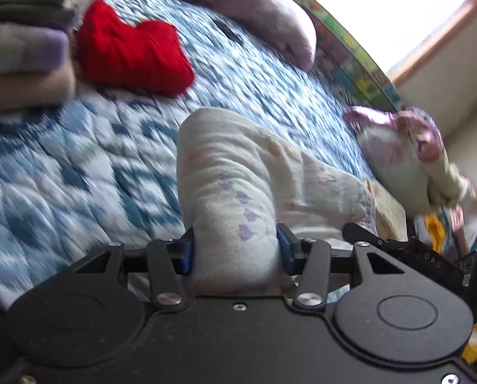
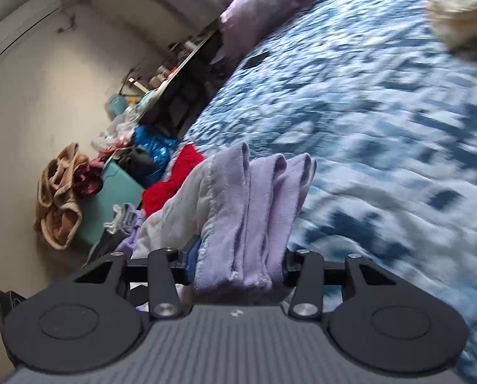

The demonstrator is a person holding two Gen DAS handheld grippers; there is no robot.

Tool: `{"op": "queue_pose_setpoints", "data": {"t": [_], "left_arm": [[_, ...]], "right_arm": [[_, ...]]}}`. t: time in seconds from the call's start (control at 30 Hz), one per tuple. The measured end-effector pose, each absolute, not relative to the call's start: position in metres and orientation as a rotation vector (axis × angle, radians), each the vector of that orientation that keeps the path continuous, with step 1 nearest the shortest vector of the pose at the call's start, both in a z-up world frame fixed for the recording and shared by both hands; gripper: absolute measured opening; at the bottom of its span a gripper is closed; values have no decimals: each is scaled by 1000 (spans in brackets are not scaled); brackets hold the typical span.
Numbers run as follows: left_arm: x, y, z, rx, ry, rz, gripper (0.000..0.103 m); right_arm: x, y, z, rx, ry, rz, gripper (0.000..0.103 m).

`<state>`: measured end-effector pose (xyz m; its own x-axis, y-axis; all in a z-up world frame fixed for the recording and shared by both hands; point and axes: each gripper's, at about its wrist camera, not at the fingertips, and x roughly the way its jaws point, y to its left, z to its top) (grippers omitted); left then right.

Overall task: Fold clothes
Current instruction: 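Carry the folded garment with both tools toward the red knit item, then place the folded garment on top of the red knit item and open both tools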

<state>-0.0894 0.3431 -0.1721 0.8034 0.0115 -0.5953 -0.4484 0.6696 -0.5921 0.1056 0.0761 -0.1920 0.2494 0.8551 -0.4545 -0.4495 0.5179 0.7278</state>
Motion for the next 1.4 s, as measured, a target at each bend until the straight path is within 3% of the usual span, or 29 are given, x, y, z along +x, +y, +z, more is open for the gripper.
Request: {"op": "queue_pose_setpoints", "data": {"t": [0.3, 0.93, 1.0, 1.03, 1.07, 1.17, 1.4], "left_arm": [[-95, 414, -148, -814, 489, 371, 47], [-31, 540, -95, -826, 326, 448, 47], [-21, 549, -99, -815, 356, 485, 52], [-15, 548, -101, -763, 402, 529, 64], [-9, 546, -104, -700, 455, 581, 68], [-13, 525, -100, -500, 444, 684, 68], [-3, 526, -100, -419, 413, 598, 63]], "right_arm": [[132, 178, -169, 474, 944, 1072, 46], [235, 342, -122, 572, 879, 1186, 46], [244, 355, -122, 578, 874, 1188, 46], [249, 361, -123, 579, 875, 1187, 46], [252, 368, -130, 575, 883, 1182, 46], [257, 390, -164, 524, 942, 1137, 46], [268, 399, -213, 613, 997, 1119, 46]]}}
